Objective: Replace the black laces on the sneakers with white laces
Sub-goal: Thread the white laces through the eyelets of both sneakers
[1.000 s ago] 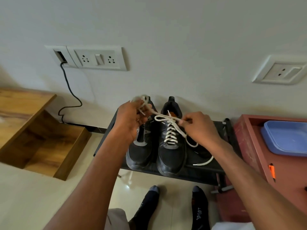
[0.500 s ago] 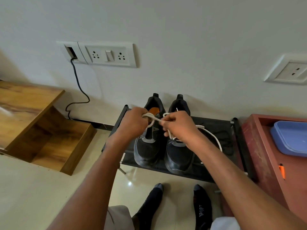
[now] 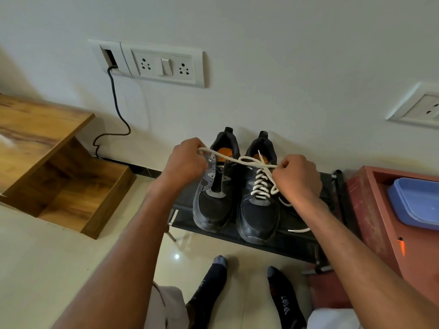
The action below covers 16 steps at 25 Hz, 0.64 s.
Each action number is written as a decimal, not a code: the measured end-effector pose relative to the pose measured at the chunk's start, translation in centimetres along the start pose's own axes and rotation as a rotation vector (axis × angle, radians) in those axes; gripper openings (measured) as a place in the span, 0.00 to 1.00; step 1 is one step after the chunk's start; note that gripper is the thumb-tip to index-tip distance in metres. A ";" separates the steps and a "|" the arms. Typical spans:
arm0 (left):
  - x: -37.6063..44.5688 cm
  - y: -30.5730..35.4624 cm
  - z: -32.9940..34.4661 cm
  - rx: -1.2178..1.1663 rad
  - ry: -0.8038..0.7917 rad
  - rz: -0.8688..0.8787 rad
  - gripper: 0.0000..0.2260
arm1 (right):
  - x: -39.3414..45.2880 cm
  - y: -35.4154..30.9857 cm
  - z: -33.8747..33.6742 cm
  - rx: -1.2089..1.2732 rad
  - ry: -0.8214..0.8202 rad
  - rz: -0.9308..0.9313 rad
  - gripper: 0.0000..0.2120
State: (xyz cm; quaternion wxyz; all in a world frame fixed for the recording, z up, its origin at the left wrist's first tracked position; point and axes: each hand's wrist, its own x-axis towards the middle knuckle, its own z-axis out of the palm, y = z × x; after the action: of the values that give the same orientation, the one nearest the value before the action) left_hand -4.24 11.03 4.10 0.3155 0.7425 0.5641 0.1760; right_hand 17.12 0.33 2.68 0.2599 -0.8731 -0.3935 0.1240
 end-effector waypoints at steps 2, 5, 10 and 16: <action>0.0 0.0 -0.1 -0.115 -0.099 -0.019 0.09 | 0.2 0.0 0.4 -0.149 -0.066 -0.115 0.12; -0.1 0.3 0.4 -0.075 -0.251 0.015 0.05 | -0.3 -1.8 2.0 0.033 -0.251 -0.367 0.26; 0.4 -0.3 0.5 -0.060 -0.343 0.070 0.09 | -0.7 -2.8 4.0 0.340 -0.558 -0.339 0.09; 0.5 -0.1 1.5 0.002 -0.352 0.119 0.13 | -1.3 -2.8 3.9 0.300 -0.621 -0.337 0.05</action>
State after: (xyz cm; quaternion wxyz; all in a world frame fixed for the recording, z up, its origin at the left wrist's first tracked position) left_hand -3.19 11.15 2.91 0.3976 0.7942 0.4555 0.0610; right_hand 12.94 2.30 1.01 0.2698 -0.6694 -0.5690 0.3942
